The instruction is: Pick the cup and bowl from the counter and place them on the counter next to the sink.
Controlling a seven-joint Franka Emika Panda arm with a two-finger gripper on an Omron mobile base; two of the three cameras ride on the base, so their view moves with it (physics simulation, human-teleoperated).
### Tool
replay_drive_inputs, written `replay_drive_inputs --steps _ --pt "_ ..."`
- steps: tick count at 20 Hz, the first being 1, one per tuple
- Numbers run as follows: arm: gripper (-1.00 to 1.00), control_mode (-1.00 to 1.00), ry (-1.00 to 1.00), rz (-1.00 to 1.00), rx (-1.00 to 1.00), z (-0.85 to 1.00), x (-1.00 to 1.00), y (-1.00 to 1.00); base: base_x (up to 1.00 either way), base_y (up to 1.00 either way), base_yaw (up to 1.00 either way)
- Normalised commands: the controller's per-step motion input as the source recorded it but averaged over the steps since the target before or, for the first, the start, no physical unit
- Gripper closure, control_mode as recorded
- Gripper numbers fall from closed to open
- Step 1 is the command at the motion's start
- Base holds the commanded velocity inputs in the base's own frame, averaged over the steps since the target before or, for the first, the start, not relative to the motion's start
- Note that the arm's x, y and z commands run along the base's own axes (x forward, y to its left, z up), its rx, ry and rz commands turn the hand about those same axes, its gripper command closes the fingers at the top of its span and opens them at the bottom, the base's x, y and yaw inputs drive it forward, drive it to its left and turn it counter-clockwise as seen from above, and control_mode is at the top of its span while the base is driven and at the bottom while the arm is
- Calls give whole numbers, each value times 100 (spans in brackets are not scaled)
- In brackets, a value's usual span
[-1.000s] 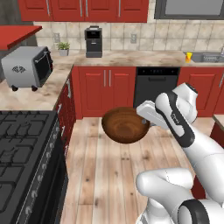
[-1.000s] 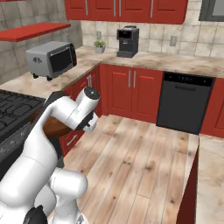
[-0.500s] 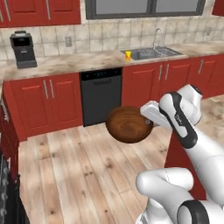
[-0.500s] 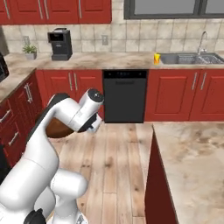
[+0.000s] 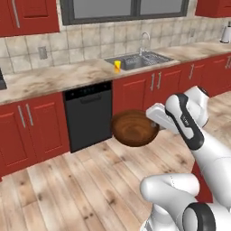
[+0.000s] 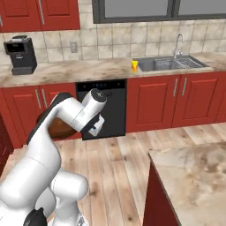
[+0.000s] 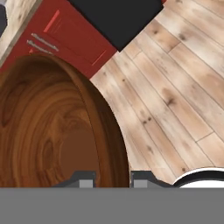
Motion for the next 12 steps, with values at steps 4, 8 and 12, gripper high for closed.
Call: replay_drive_inputs --steps 4,8,12 --pt "100 100 0 0 0 0 0 0 100 53 -27" --pt "100 100 0 0 0 0 0 0 100 62 -4" --pt "100 100 0 0 0 0 0 0 100 43 3"
